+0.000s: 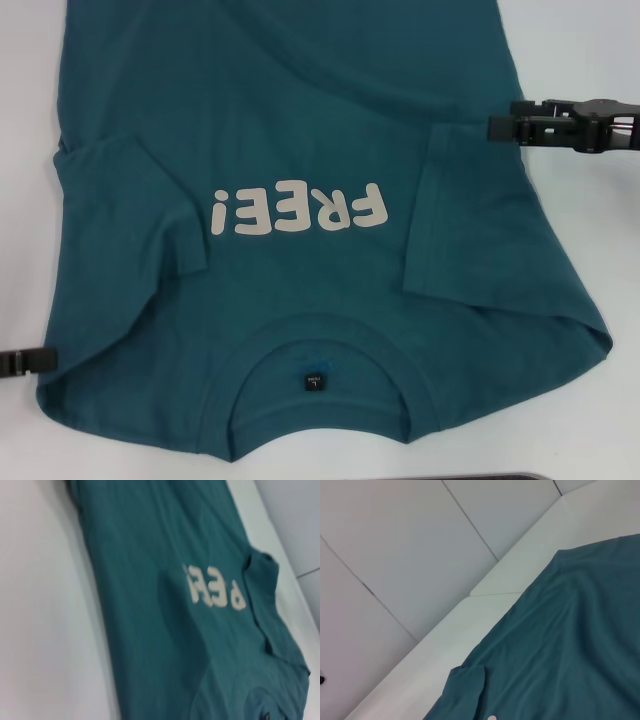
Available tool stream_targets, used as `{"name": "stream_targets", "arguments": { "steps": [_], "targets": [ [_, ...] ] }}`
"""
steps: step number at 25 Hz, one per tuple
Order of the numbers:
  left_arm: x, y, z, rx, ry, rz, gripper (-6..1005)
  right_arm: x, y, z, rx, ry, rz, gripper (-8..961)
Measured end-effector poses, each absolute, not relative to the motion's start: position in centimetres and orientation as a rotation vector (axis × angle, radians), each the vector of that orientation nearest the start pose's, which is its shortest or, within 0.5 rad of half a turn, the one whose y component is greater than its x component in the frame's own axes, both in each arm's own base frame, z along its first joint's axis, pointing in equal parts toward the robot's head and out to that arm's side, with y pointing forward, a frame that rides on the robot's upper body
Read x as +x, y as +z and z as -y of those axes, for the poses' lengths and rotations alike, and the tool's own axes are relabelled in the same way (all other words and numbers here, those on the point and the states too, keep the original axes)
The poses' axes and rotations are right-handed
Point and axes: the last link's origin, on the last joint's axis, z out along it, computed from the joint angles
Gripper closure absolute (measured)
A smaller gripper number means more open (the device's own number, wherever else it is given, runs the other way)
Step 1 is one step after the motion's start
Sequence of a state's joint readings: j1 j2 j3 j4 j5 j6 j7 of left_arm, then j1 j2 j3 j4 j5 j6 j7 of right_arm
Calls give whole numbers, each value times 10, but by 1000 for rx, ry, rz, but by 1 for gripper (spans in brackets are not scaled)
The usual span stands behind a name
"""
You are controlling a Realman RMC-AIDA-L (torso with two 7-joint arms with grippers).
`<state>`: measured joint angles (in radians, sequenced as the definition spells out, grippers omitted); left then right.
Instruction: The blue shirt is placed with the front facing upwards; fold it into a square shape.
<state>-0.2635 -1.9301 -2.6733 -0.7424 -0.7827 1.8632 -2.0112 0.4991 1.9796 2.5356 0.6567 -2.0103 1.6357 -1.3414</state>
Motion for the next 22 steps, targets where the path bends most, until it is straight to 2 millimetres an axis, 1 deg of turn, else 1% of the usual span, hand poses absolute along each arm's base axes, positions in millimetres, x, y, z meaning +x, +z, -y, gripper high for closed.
{"name": "stream_targets", "arguments": {
  "steps": [4,10,22],
  "targets": [
    [-376,76,-208,-2376,-397,1877,109,288,48,-327,-2562,770,-1219,23],
    [-376,75,-209,-2388,-354,1890,108,286,41,-324,-2625,710,-1222,24],
    [-377,75,-207,-2383,-312,1917,108,286,42,-325,-2617,722,-1228,24]
  ]
}}
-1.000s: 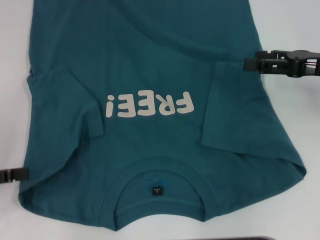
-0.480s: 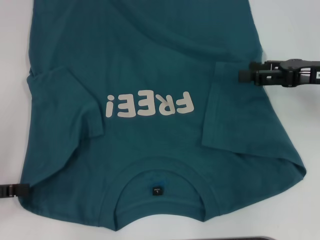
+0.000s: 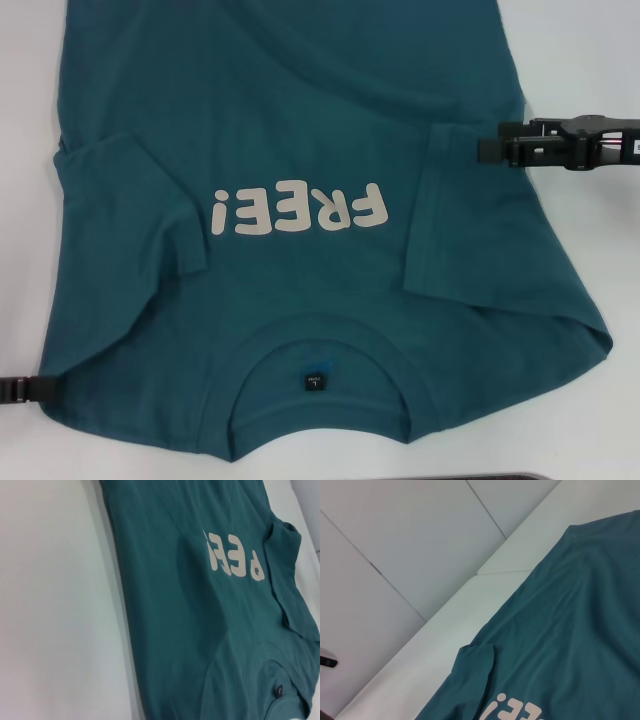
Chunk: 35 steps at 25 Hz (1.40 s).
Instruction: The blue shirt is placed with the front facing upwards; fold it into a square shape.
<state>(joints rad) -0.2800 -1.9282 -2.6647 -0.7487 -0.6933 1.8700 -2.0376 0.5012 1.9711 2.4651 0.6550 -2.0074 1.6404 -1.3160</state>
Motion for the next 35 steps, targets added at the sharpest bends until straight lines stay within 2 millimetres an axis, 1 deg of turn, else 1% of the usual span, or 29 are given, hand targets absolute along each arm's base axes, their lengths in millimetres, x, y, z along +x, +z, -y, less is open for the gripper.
{"name": "stream_targets", "arguments": {
  "steps": [7,17,27,35],
  "targets": [
    [-375,71,-209,-2408,-264,1934,108,286,43,-325,-2613,721,-1229,25],
    [-369,69,-218,-2432,-253,1918,108,286,43,-325,-2607,723,-1242,26],
    [-374,74,-216,-2402,-216,1938,109,286,43,-325,-2604,726,-1243,26],
    [-373,71,-216,-2413,-195,1946,109,286,43,-326,-2601,726,-1244,26]
  ]
}}
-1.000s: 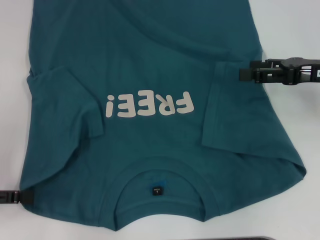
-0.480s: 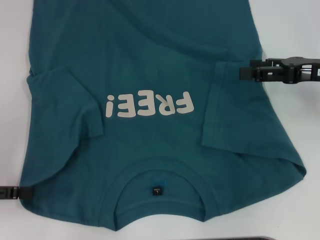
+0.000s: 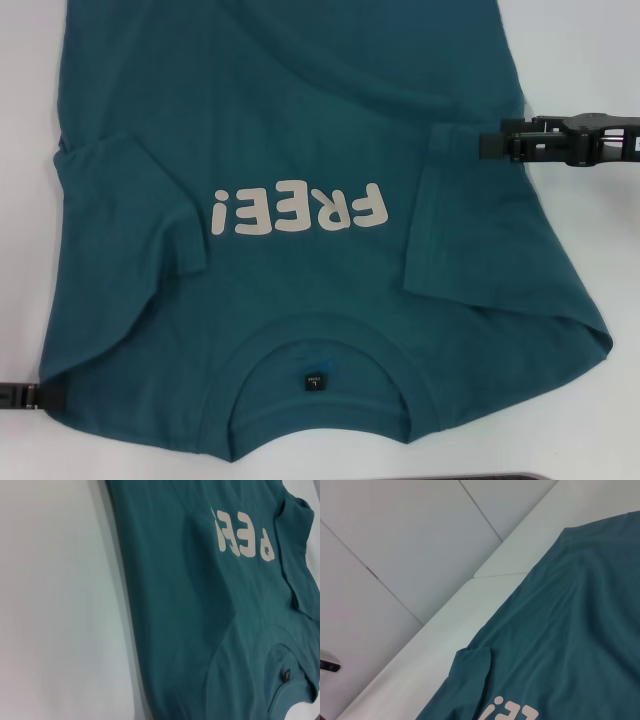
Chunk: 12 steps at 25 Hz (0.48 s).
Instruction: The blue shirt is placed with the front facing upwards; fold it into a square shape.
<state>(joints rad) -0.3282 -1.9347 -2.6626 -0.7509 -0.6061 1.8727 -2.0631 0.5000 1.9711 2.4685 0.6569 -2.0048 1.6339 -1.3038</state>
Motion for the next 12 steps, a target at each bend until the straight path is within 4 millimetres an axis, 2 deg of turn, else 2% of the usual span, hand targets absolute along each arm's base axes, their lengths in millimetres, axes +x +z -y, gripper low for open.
{"name": "stream_targets", "arguments": {
  "steps": [12],
  "targets": [
    [-371,67,-220,-2425,-178,1939,108,288,45,-325,-2590,729,-1249,26]
  ]
}}
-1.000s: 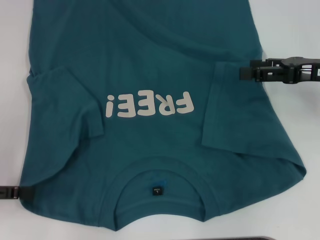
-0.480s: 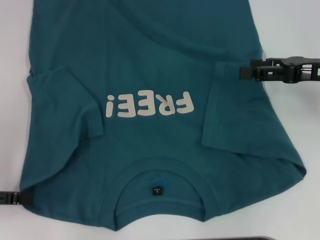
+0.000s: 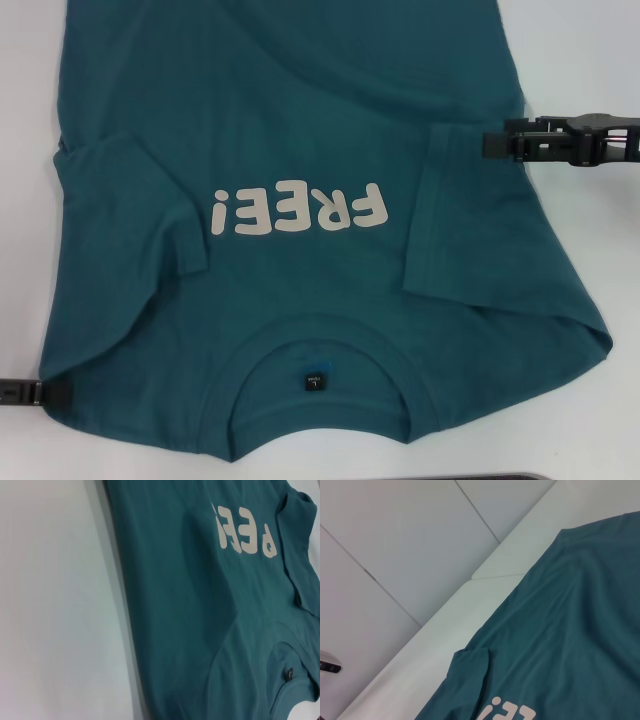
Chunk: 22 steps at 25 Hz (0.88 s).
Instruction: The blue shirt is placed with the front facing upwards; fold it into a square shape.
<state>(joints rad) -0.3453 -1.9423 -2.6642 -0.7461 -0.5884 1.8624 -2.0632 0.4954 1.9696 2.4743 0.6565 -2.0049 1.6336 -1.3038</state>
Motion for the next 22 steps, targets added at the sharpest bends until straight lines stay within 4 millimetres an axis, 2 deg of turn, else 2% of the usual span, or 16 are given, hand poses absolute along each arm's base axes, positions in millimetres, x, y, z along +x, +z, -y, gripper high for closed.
{"name": "stream_targets", "arguments": {
  "steps": [22],
  "targets": [
    [-361,61,-229,-2471,-190,1910,109,290,45,-325,-2578,730,-1256,26]
  ]
}}
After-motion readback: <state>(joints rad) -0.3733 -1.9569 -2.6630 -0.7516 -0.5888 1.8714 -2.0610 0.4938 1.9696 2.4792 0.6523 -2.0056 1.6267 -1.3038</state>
